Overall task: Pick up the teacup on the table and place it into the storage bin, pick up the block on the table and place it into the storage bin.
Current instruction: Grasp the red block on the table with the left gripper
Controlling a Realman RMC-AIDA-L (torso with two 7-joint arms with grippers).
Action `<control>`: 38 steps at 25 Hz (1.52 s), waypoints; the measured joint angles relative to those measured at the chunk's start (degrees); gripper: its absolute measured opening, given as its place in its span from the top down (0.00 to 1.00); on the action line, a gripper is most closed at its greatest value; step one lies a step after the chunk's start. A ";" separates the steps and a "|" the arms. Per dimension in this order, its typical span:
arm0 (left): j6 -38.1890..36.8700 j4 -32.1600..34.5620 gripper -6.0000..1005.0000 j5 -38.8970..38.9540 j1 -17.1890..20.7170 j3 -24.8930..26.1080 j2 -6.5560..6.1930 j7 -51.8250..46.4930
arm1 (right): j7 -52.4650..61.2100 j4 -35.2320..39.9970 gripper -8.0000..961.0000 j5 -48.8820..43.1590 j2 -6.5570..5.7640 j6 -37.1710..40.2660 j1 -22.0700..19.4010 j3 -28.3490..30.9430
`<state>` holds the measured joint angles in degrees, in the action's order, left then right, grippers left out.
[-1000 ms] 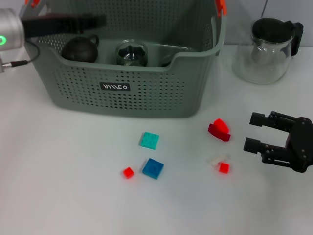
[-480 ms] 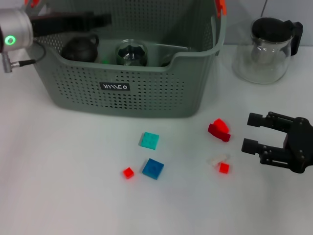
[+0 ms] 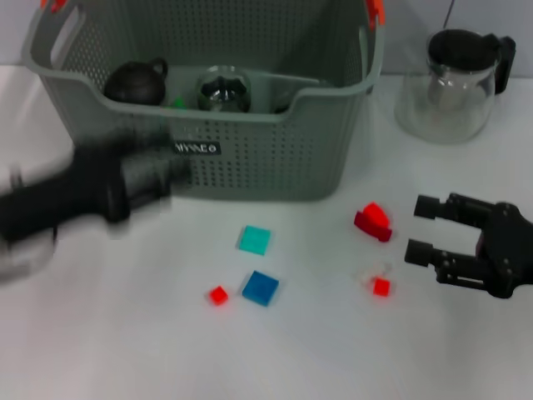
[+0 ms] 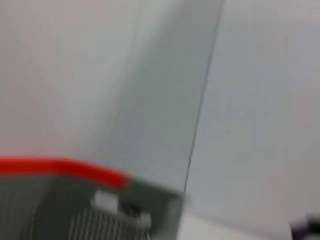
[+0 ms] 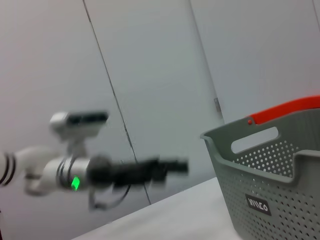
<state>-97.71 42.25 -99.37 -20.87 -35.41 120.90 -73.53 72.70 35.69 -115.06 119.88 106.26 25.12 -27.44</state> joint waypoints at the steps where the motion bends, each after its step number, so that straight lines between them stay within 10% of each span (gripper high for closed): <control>1: -0.20 -1.20 0.42 -1.42 1.90 0.24 0.83 5.54 | -0.03 0.00 0.17 0.01 0.00 -0.01 0.03 0.00; 6: 0.37 -8.48 0.42 -5.65 8.83 0.54 3.56 28.77 | -0.07 0.00 0.18 0.24 0.00 -0.01 0.13 0.26; 38: 21.48 -23.81 0.51 -9.80 2.16 0.59 3.69 33.15 | -0.02 0.00 0.18 0.37 -0.53 1.40 0.73 0.55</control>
<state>-76.23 18.44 -109.16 -18.71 -34.82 124.59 -40.39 72.68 35.68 -114.69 119.35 107.67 25.85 -26.89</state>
